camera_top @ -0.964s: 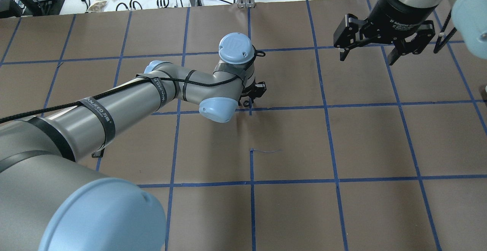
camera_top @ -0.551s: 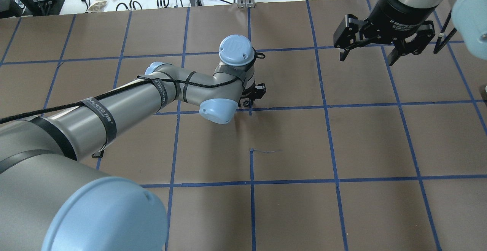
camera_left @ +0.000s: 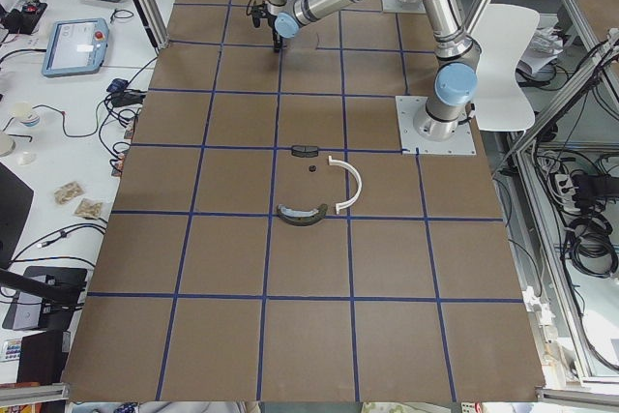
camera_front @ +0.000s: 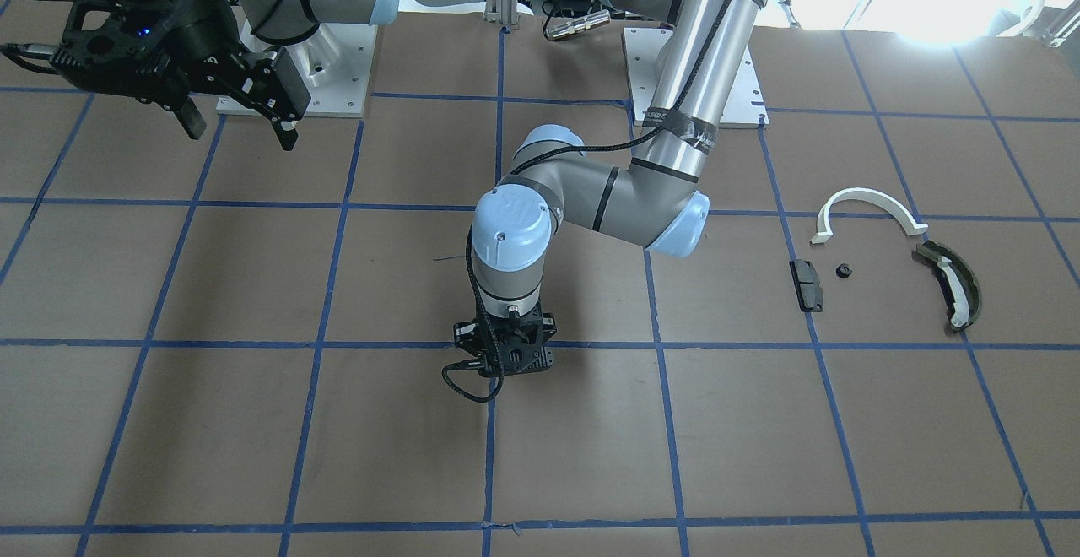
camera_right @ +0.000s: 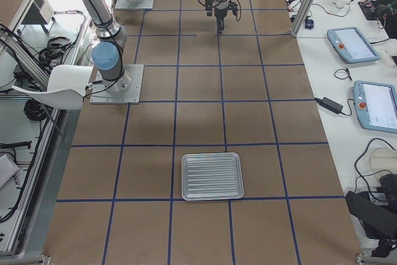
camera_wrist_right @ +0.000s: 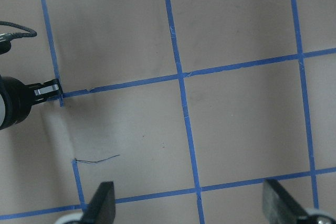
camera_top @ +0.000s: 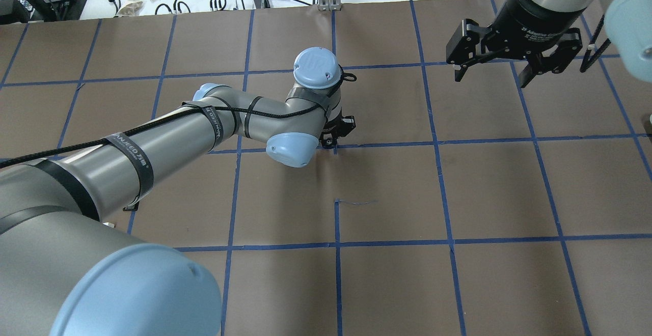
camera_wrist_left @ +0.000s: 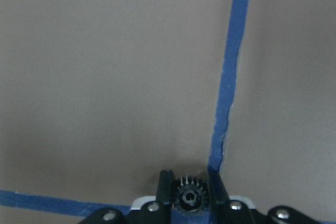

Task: Place bearing gear from tray to pile

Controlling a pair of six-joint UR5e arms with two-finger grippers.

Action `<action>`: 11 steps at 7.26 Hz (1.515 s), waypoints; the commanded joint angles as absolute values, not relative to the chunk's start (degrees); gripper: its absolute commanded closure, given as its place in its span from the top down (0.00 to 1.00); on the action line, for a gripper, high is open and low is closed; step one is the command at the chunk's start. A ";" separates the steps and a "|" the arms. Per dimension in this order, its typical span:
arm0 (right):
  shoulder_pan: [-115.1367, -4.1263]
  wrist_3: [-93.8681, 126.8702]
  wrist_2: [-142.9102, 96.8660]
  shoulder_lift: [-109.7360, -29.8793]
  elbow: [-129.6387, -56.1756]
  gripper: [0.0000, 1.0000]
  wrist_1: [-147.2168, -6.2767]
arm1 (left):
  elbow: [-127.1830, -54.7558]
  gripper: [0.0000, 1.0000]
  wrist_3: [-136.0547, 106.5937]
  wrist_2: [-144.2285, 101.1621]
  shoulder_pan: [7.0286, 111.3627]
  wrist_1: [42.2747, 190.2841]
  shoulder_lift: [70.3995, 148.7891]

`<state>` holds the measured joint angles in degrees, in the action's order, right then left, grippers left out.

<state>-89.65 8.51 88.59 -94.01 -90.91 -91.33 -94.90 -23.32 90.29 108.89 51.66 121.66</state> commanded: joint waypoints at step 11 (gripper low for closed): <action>-89.56 8.09 88.59 -94.13 -90.44 1.00 -91.41 | -114.16 0.00 49.40 94.40 44.56 57.31 106.97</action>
